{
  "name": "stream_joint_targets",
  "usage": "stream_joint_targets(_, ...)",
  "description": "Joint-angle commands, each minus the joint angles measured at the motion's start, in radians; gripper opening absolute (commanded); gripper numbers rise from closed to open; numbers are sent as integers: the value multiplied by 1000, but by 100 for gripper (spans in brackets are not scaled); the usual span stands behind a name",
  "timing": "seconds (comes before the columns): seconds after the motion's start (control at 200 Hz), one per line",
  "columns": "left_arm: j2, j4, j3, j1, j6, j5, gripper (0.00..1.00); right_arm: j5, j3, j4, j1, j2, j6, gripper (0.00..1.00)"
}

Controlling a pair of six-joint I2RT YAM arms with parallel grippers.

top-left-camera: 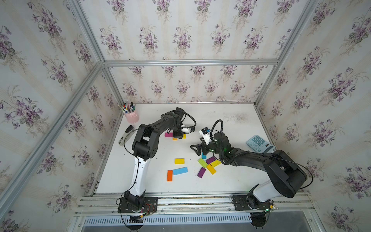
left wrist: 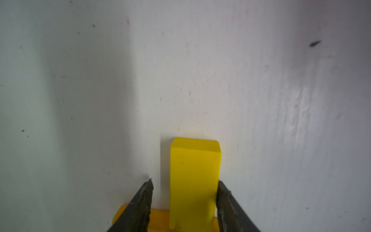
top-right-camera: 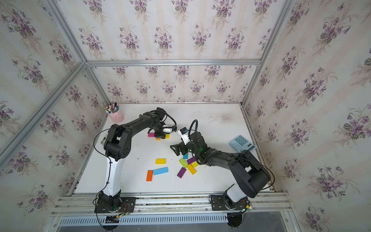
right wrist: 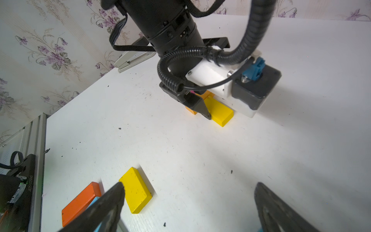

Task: Assemble the letter t with building blocks
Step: Assemble the building block at the center of the board.

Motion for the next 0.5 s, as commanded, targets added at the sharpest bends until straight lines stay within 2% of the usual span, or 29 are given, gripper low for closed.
stream_joint_targets(0.0, 20, -7, 4, -1, 8, -32, 52, -12, 10, 0, 1, 4, -6, 100)
stream_joint_targets(0.495, 32, -1, 20, 2, 6, -37, 52, -13, 11, -3, 1, 4, -7, 100)
